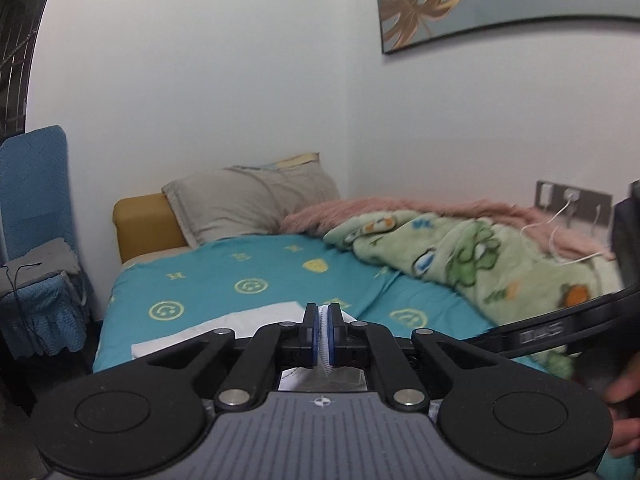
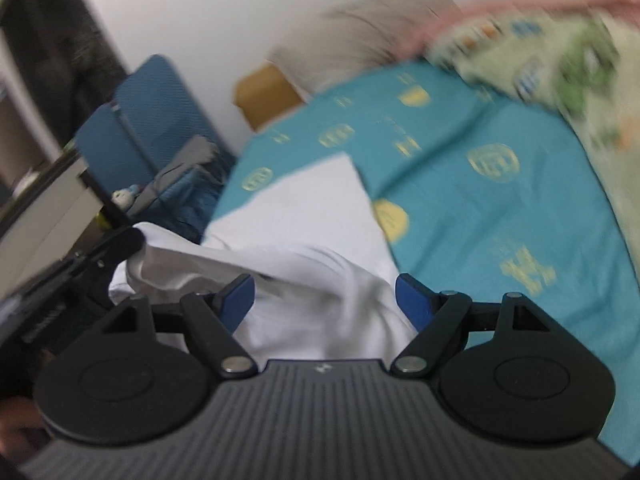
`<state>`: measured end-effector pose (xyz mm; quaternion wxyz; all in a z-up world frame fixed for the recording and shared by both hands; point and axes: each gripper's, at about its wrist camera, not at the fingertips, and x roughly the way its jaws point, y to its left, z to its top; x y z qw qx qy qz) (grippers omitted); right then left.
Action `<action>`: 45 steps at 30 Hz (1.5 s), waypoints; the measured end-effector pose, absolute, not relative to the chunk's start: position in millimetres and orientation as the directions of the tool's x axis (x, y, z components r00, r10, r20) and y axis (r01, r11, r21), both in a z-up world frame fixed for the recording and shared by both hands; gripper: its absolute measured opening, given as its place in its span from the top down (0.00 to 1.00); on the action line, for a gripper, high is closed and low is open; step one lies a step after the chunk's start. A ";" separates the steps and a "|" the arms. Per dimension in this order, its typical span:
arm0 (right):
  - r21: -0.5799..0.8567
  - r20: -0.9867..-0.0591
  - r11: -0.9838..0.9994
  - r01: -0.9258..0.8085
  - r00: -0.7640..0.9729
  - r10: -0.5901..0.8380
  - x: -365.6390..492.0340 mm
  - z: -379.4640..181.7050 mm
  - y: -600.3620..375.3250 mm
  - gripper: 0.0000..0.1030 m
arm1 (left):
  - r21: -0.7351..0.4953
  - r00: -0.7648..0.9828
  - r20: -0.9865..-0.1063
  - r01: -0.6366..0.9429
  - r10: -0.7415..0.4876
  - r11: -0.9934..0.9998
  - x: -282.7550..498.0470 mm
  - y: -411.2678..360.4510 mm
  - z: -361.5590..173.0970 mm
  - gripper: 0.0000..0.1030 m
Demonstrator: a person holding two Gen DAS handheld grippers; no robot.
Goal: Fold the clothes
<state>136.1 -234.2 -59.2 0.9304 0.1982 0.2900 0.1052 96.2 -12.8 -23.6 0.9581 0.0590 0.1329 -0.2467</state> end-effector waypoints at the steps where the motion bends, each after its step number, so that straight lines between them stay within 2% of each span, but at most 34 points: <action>1: 0.414 -0.486 0.904 -0.106 0.814 0.318 137.4 -57.1 -228.2 0.23 | 0.042 0.840 -0.274 0.497 -0.468 0.867 90.2 -13.2 -21.0 0.96; 5: 0.398 -0.475 0.906 -0.143 0.813 0.337 150.2 -56.4 -211.8 0.21 | 0.016 0.828 -0.246 0.524 -0.504 0.852 74.4 -14.2 -15.3 0.96; 7: 0.378 -0.483 0.913 -0.152 0.809 0.334 157.5 -57.1 -204.2 0.23 | 0.010 0.827 -0.238 0.527 -0.510 0.850 70.7 -15.4 -16.1 0.96; 14: 0.448 -0.519 0.894 0.019 0.820 0.243 155.4 -50.0 -245.1 0.23 | -0.019 0.828 -0.222 0.524 -0.515 0.851 70.7 -16.9 -19.5 0.96; 18: 0.448 -0.558 0.893 0.039 0.793 0.245 146.3 -44.4 -257.7 0.22 | -0.027 0.824 -0.195 0.537 -0.532 0.843 65.9 -17.1 -17.3 0.96; 22: 0.375 -0.633 0.925 0.063 0.747 0.206 132.5 -45.4 -260.9 0.22 | -0.050 0.835 -0.160 0.525 -0.526 0.849 62.5 -12.1 -13.2 0.96; 26: 0.361 -0.647 0.928 0.089 0.741 0.181 118.9 -42.7 -271.6 0.22 | -0.077 0.838 -0.143 0.521 -0.526 0.850 60.9 -6.7 -8.4 0.96; 36: 0.172 -0.580 0.979 0.109 0.814 0.011 89.8 -14.4 -280.9 0.22 | -0.071 0.822 -0.095 0.557 -0.562 0.827 43.3 -7.6 -0.9 0.96; 45: 0.216 -0.788 0.963 0.159 0.611 0.076 125.7 -81.8 -270.3 0.22 | -0.093 0.829 -0.086 0.545 -0.552 0.833 44.1 -6.1 -0.5 0.96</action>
